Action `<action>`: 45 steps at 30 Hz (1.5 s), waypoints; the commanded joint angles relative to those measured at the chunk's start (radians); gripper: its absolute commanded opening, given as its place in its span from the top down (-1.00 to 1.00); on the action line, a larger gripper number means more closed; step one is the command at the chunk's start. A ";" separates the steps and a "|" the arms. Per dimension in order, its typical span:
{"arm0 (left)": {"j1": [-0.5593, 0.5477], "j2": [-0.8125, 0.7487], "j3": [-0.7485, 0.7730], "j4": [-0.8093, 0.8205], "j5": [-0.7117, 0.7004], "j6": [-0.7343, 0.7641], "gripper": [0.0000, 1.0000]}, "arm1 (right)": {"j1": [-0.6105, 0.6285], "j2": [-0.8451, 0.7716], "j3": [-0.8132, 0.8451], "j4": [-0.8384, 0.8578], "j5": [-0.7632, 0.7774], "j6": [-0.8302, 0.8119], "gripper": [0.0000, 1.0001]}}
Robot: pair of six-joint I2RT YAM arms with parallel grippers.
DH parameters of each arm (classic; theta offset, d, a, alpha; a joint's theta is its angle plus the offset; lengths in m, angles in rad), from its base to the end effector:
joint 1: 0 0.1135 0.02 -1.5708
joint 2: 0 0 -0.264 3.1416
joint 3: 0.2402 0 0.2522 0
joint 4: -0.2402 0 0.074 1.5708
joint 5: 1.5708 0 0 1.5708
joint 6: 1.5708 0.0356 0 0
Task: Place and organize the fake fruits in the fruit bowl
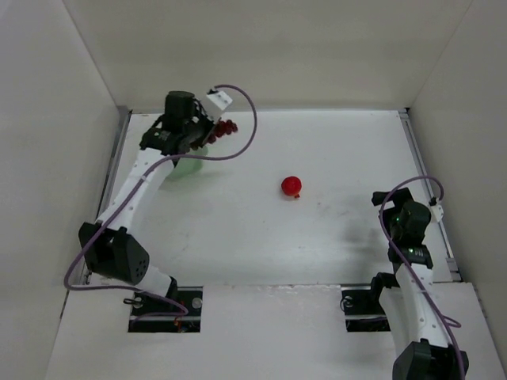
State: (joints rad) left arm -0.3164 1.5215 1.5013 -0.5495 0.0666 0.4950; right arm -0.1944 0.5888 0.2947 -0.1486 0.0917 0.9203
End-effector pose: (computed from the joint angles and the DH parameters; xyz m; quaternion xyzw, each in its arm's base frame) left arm 0.3275 -0.1097 0.3731 0.3607 0.7993 0.0137 0.4803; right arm 0.1477 -0.0324 0.1996 0.4673 0.7035 0.1534 0.5130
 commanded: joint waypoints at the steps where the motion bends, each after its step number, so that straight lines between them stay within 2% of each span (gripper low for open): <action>1: 0.130 -0.020 0.011 0.017 -0.025 0.048 0.94 | 0.013 0.005 0.037 0.078 0.016 0.005 -1.00; 4: 0.213 -0.015 -0.077 0.113 -0.017 0.068 0.93 | 0.014 0.011 0.027 0.090 0.017 0.008 -1.00; 8: 0.247 0.022 -0.171 0.244 0.004 0.086 0.90 | 0.016 0.016 0.026 0.093 0.017 0.008 -1.00; 14: 0.265 0.129 -0.156 0.373 -0.027 0.091 0.81 | 0.020 0.009 0.043 0.084 0.017 0.000 -1.00; 15: 0.270 0.140 -0.142 0.382 -0.037 0.093 0.71 | 0.020 0.005 0.043 0.081 0.017 0.000 -1.00; 17: 0.274 0.151 -0.121 0.396 -0.063 0.102 0.38 | 0.026 -0.010 0.041 0.073 0.016 0.002 -1.00; 20: 0.273 0.135 -0.113 0.440 -0.129 0.135 -0.38 | 0.032 -0.035 0.031 0.057 0.017 0.008 -1.00; 21: 0.273 0.128 -0.108 0.453 -0.157 0.149 -0.98 | 0.034 -0.041 0.027 0.052 0.017 0.009 -1.00; 24: 0.271 0.106 -0.070 0.462 -0.224 0.180 -1.00 | 0.043 -0.056 0.021 0.038 0.017 0.011 -1.00; 26: 0.258 0.074 -0.043 0.450 -0.235 0.146 -1.00 | 0.051 -0.060 0.017 0.038 0.019 0.011 -1.00; 29: 0.153 0.040 -0.010 0.384 -0.174 0.117 -1.00 | 0.065 -0.049 0.014 0.038 0.026 0.011 -1.00; 32: -0.017 0.072 0.058 0.216 -0.032 0.065 -1.00 | 0.074 -0.024 0.024 0.047 0.029 0.000 -1.00; 37: -0.248 0.280 0.276 -0.038 0.321 -0.094 -1.00 | 0.065 -0.018 0.047 0.050 0.029 -0.005 -1.00; 40: -0.325 0.408 0.358 -0.037 0.467 -0.133 -1.00 | 0.054 -0.033 0.054 0.040 0.029 -0.005 -1.00; 45: -0.371 0.528 0.393 0.065 0.458 -0.180 -1.00 | 0.026 -0.083 0.057 0.017 0.029 0.005 -1.00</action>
State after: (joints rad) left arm -0.7017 2.0319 1.8549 -0.4892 0.4507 0.3790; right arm -0.1555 0.5323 0.3023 -0.1345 0.1020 0.9207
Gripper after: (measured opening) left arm 0.997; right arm 0.999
